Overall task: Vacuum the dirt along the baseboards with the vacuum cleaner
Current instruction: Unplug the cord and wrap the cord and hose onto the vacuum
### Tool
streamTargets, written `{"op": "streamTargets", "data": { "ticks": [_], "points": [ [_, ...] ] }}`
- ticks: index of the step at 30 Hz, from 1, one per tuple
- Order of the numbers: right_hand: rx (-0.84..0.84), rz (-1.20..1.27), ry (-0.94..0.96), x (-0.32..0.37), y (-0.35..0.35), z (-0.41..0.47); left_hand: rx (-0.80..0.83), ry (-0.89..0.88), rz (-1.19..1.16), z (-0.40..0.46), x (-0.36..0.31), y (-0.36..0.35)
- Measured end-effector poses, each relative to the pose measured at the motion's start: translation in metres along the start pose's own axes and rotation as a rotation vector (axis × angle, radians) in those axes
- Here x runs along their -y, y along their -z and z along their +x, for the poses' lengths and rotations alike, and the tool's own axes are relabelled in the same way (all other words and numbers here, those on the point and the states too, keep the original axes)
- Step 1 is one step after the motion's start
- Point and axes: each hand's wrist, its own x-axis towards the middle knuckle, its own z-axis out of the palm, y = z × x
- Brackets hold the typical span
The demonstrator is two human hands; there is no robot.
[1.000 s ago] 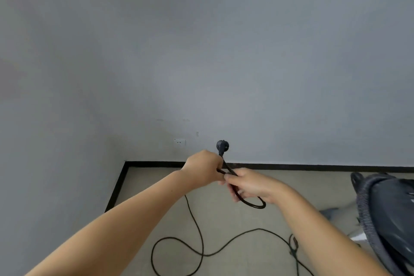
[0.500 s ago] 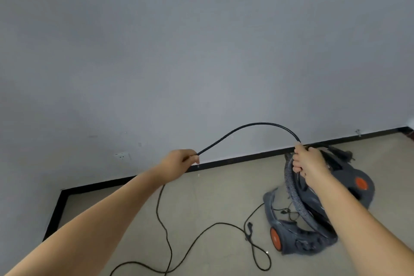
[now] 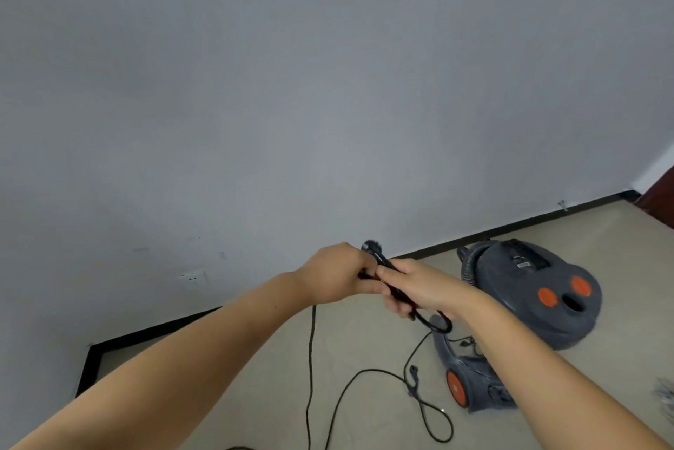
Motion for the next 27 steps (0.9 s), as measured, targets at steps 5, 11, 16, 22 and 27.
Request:
{"op": "streamTargets", "data": {
  "ticks": [5,11,16,22,27],
  "points": [
    [-0.066,0.061,-0.029,0.010,0.032,-0.012,-0.185,0.162,-0.360,-0.020,0.049,0.009],
    [-0.757,0.713,-0.068,-0.034,0.104,-0.038,-0.158,0.455,-0.298,-0.061,0.128,0.004],
    [-0.893,0.858,-0.005,-0.029,0.081,-0.027,0.148,0.092,0.207,-0.041,0.088,-0.001],
    [-0.444,0.148,0.015,0.007,0.006,-0.011,0.142,-0.306,0.404,-0.002,-0.003,0.001],
    [-0.181,0.061,-0.054,0.005,0.003,-0.023,-0.051,-0.171,0.307,0.013,-0.012,0.014]
  ]
}}
